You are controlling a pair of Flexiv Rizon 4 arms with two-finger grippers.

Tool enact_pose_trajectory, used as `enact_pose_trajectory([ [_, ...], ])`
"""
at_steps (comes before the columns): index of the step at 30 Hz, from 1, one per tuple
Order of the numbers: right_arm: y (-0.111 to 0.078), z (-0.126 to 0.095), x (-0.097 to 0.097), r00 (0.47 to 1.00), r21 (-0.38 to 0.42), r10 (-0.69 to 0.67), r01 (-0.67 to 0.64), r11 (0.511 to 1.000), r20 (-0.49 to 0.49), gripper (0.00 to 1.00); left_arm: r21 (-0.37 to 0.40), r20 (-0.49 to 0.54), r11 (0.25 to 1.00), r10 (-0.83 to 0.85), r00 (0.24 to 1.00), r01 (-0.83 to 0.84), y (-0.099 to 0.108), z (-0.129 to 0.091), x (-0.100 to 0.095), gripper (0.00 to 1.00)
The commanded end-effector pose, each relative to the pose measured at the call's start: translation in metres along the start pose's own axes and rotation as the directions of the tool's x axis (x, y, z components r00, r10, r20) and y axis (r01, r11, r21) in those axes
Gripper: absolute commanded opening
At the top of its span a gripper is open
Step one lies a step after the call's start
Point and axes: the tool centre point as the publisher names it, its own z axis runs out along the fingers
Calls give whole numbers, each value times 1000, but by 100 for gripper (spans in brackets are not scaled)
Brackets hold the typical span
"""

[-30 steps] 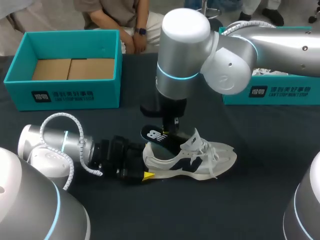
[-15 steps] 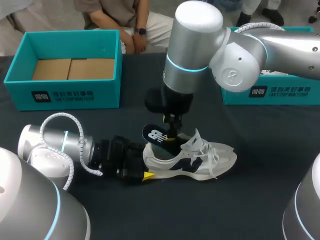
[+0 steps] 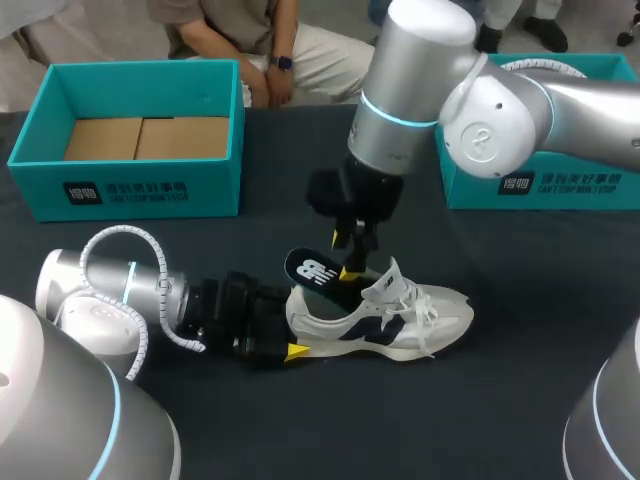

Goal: Take the shoe out of the shoebox, open the shoe tongue, remove and reinsert the insole, then place the shoe into the shoebox

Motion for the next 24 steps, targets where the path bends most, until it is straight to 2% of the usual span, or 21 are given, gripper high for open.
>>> enact_pose_trajectory([
  [1, 2, 9, -2, 1000, -10, -2, 2, 1000, -13, 71, -3, 2, 1000, 0, 1000, 0, 4, 3, 1, 0],
  [5, 3, 12, 1, 1000, -20, -4, 4, 1000, -22, 68, -3, 2, 1000, 0, 1000, 0, 4, 3, 1, 0],
  [7, 4, 14, 1, 1000, -23, -5, 4, 1000, -24, 50, -3, 2, 1000, 0, 1000, 0, 4, 3, 1, 0],
  [9, 5, 15, 2, 1000, -26, -7, 6, 1000, -25, 41, -3, 2, 1000, 0, 1000, 0, 4, 3, 1, 0],
  [10, 5, 15, 2, 1000, -27, -8, 7, 1000, -25, 31, -3, 2, 1000, 0, 1000, 0, 4, 3, 1, 0],
  [11, 5, 16, 2, 1000, -28, -8, 7, 1000, -25, 5, -3, 2, 1000, 0, 1000, 0, 4, 3, 1, 0],
  [12, 5, 16, 2, 1000, -29, -8, 7, 1000, -25, 0, -3, 2, 1000, 0, 1000, 0, 4, 3, 1, 0],
  [24, 8, 10, -2, 1000, -36, -21, 21, 999, -1, 0, -3, 2, 1000, 0, 1000, 0, 4, 3, 1, 0],
])
